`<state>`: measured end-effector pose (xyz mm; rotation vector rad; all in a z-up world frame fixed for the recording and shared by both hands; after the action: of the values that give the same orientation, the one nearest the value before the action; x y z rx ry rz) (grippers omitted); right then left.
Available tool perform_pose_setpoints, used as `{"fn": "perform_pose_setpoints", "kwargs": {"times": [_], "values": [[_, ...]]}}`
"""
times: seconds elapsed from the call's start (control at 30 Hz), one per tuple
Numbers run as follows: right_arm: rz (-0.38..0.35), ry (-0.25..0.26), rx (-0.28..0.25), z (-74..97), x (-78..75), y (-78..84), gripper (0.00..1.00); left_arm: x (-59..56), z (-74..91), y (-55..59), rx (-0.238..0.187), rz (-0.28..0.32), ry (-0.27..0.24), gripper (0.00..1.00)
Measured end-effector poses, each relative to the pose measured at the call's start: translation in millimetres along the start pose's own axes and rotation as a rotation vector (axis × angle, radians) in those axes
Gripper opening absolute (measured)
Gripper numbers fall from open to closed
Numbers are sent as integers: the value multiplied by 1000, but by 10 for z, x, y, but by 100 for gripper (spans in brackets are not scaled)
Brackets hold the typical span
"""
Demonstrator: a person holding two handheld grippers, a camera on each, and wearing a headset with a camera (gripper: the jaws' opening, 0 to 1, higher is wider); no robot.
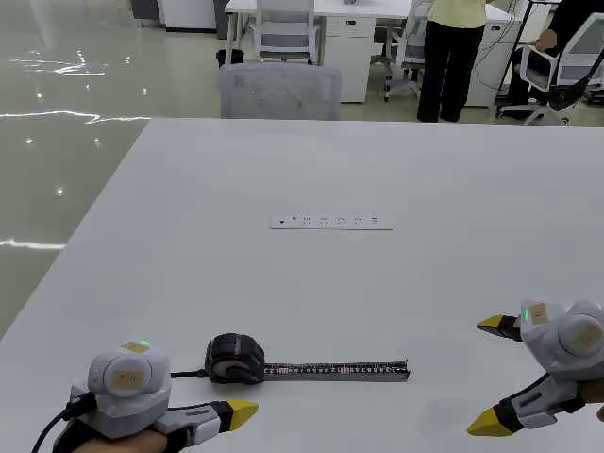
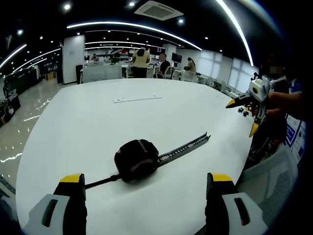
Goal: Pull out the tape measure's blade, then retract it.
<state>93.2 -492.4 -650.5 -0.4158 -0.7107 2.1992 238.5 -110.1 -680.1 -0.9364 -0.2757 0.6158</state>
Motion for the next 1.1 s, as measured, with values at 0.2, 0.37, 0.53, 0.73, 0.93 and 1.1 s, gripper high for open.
{"fn": "perform_pose_setpoints", "kwargs": {"times": [0.2, 0.37, 0.53, 0.73, 0.93, 1.1], "values": [[22, -16, 33, -91, -99, -51, 95, -35, -138, -27, -10, -13, -74, 100], [40, -30, 52, -168, -162, -75, 94, -53, -258, -6, 5, 14, -100, 100], [60, -47, 66, -259, -228, -102, 92, -52, -344, 11, -20, 49, -133, 100], [84, -69, 89, -380, -291, -138, 92, 3, -448, -4, -105, 55, -210, 100], [110, -100, 111, -523, -335, -159, 88, -1, -470, -33, -131, 62, -221, 100], [126, -113, 118, -647, -402, -212, 85, 18, -471, 49, -141, 61, -242, 100]]}}
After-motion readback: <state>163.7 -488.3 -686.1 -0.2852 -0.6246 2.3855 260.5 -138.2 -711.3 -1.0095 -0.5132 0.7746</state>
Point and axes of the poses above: the centre of the closed fingertips' face, and the gripper's own axes: z roughly backward along the fingers, x roughly to its left, y roughly out of its underside, the point moved 8 cm from there along z, roughly backward along the fingers, and after that the axes turned 5 degrees about -z, right-handed, at the moved point
